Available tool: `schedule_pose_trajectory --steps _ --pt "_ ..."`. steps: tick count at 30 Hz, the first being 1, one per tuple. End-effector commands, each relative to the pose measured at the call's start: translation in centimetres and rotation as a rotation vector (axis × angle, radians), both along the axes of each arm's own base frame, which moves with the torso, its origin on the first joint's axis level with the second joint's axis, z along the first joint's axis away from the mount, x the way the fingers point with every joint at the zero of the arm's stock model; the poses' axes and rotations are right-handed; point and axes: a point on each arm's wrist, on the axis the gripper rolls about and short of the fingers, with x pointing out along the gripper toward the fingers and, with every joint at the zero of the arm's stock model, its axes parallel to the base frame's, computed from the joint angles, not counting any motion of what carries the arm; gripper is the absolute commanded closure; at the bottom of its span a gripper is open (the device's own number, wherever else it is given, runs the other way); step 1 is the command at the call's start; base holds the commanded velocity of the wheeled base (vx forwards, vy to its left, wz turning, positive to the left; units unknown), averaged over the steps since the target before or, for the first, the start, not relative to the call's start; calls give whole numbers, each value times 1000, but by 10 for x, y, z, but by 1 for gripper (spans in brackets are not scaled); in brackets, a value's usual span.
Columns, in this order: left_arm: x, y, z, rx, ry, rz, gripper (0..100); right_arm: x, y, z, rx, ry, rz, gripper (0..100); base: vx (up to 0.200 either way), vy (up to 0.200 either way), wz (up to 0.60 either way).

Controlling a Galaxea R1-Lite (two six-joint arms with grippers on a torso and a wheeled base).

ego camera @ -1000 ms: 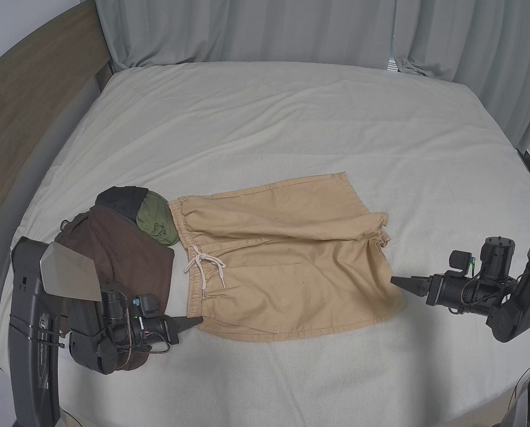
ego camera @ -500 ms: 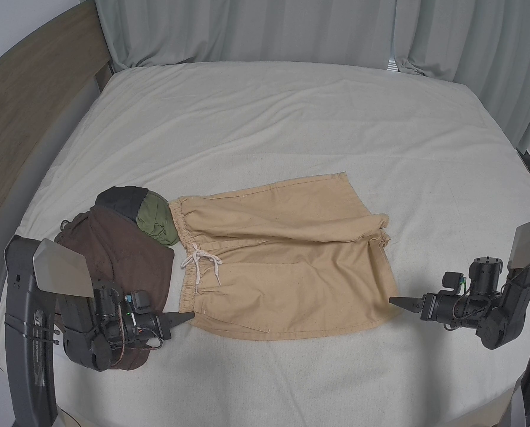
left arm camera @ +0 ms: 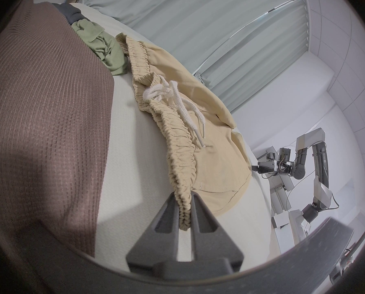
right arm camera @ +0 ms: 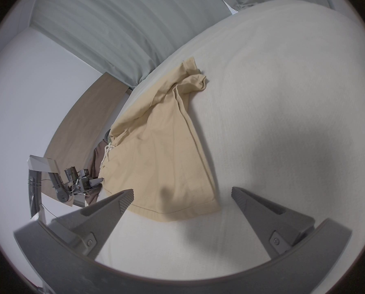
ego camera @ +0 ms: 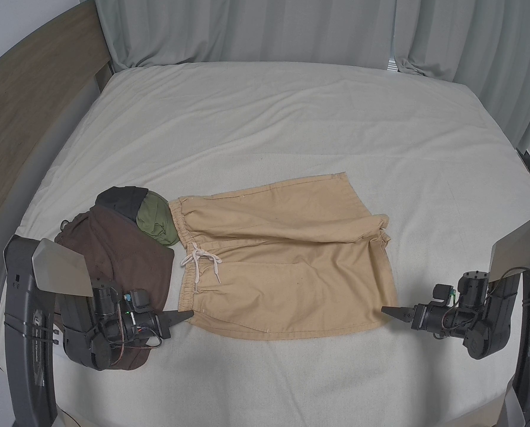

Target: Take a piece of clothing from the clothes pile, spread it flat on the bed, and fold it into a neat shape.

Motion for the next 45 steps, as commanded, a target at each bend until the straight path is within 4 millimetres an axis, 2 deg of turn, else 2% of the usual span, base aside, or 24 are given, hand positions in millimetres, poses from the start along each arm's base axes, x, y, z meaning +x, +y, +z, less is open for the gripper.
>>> schedule_pose_trajectory --steps 1,10,19,23,40,45 --pt "0 0 1 0 -3 -1 100 -2 2 -12 47 67 17 0 0 0 0" --pt "0 -1 1 0 -5 -2 100 -3 4 -6 147 107 60 0 0 0 0" --pt "2 -1 1 -1 -9 -2 100 -4 -2 25 201 45 76 0 0 0 0" --pt "2 -1 1 -1 -9 -2 100 -3 -6 33 218 31 62 0 0 0 0" --pt "1 -1 1 0 -9 -5 100 -6 -8 28 240 54 99 0 0 0 0" --pt "2 -1 0 0 -7 -5 100 -4 -6 18 237 77 96 0 0 0 0"
